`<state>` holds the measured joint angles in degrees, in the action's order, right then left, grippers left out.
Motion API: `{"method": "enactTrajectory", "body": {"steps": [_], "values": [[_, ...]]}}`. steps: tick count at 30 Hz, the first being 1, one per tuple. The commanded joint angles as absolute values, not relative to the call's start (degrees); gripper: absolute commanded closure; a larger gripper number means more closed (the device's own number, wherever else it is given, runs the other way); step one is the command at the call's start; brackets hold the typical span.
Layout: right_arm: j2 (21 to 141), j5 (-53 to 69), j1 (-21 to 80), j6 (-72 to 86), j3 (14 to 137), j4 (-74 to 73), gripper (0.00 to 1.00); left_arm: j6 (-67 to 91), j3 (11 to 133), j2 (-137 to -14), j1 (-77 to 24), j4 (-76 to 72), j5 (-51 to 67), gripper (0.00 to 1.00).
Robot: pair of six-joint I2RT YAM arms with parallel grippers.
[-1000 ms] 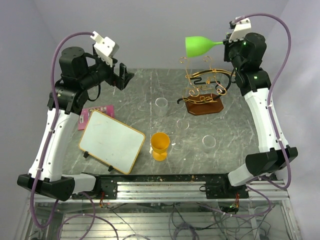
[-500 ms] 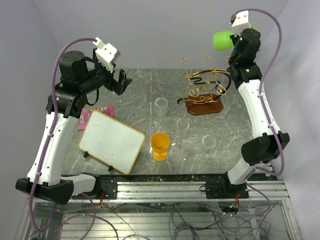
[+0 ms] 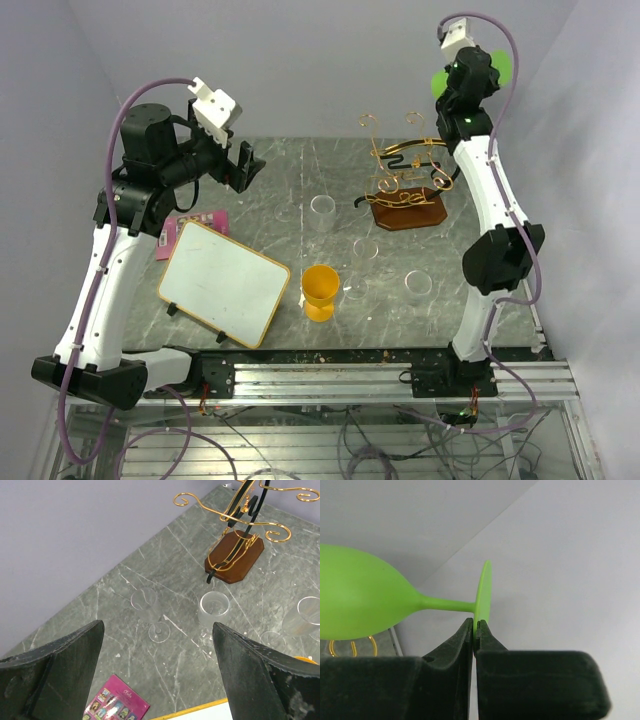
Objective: Place the wine glass upside down on the wine glass rack
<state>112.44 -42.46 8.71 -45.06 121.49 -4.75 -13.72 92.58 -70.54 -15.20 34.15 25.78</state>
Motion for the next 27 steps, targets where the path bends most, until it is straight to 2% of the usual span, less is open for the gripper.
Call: {"method": "enactTrajectory", "body": {"steps": [1, 14, 27], "values": [[115.19, -43.94, 8.44, -47.92, 123.94, -2.28, 1.0, -13.89, 92.06, -70.07, -14.95, 33.49, 27.07, 0.0], [120.96, -38.96, 8.5, -45.14, 126.7, -9.13, 1.0, -14.05, 91.05, -69.95, -14.68, 33.57, 28.07, 0.0], [119.84, -34.0, 9.22, -44.79, 121.51, -13.89, 1.0, -14.32, 89.31, -69.57, -14.68, 33.54, 28.98, 0.0]]}}
